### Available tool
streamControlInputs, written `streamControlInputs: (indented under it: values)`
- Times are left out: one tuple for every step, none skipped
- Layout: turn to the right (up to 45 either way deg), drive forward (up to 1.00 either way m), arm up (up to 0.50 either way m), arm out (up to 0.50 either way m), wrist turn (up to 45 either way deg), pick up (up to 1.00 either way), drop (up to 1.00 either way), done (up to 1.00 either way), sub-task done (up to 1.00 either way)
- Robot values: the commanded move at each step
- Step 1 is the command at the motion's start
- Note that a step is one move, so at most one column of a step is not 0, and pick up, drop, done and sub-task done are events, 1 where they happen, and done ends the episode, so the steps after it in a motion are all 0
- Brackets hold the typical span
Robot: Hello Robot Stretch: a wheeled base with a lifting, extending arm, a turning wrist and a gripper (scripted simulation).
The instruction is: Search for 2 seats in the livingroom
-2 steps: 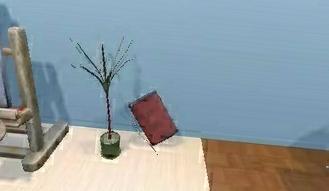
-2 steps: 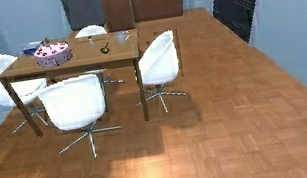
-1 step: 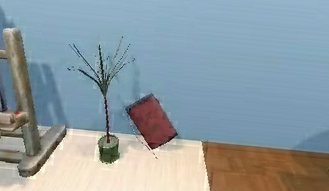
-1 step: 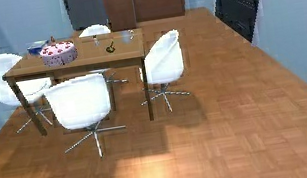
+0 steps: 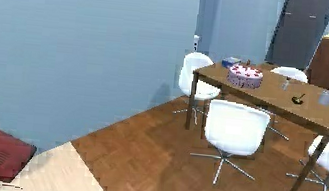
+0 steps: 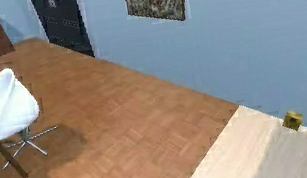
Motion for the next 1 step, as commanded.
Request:
streamControlInputs:
  values:
    - [21.0, 0.00, 0.00, 0.00, 0.0, 0.00, 0.00, 0.00, 0.00]
